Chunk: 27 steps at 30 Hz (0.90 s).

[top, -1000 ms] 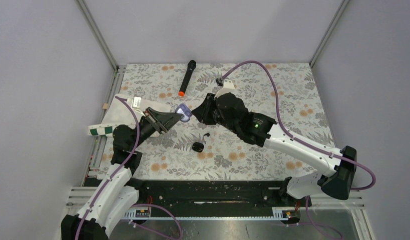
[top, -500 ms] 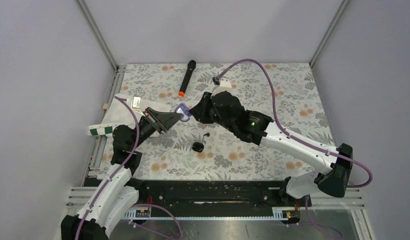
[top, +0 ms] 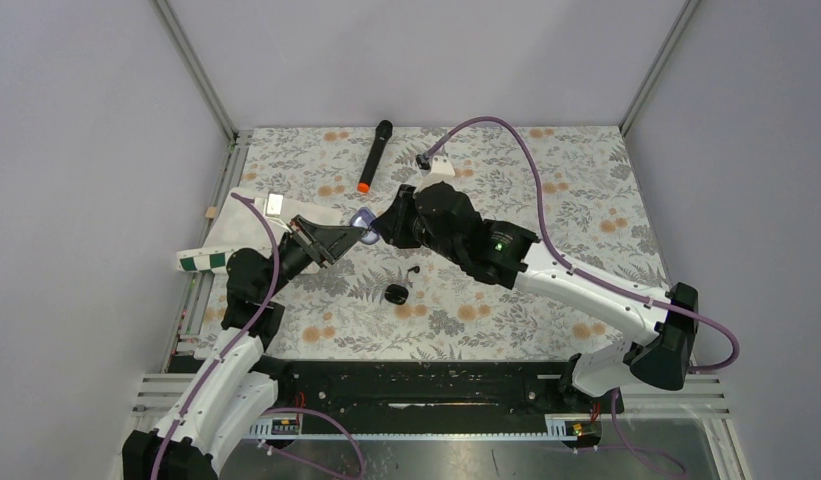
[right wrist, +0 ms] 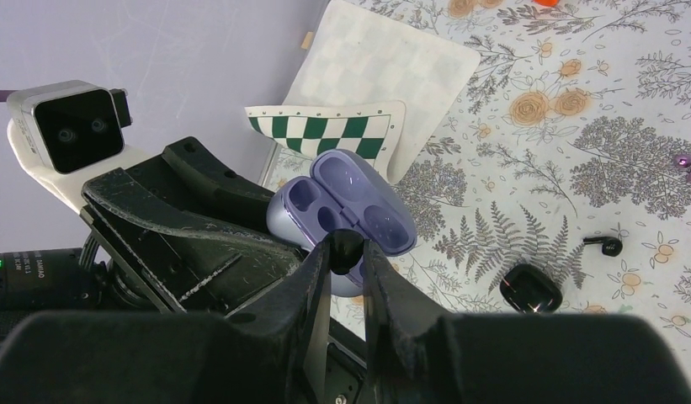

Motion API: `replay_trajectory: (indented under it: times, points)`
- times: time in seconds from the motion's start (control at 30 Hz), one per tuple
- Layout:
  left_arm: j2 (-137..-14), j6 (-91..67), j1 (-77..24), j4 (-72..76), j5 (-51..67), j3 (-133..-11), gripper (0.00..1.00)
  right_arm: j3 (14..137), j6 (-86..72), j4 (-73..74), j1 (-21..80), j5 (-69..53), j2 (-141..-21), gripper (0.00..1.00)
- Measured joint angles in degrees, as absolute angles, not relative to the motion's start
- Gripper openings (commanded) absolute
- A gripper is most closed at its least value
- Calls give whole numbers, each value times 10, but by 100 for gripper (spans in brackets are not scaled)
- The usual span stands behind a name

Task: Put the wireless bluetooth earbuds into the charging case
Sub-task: Place the right earbud at the center of the board.

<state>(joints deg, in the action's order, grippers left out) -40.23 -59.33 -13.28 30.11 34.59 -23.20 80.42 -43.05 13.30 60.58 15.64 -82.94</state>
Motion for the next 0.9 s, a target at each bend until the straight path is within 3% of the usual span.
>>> replay_trajectory:
  times: [0.9]
  points:
    - [-384,-591,-133,291,335,-241,0,804,-423,150,611,214,-819,0]
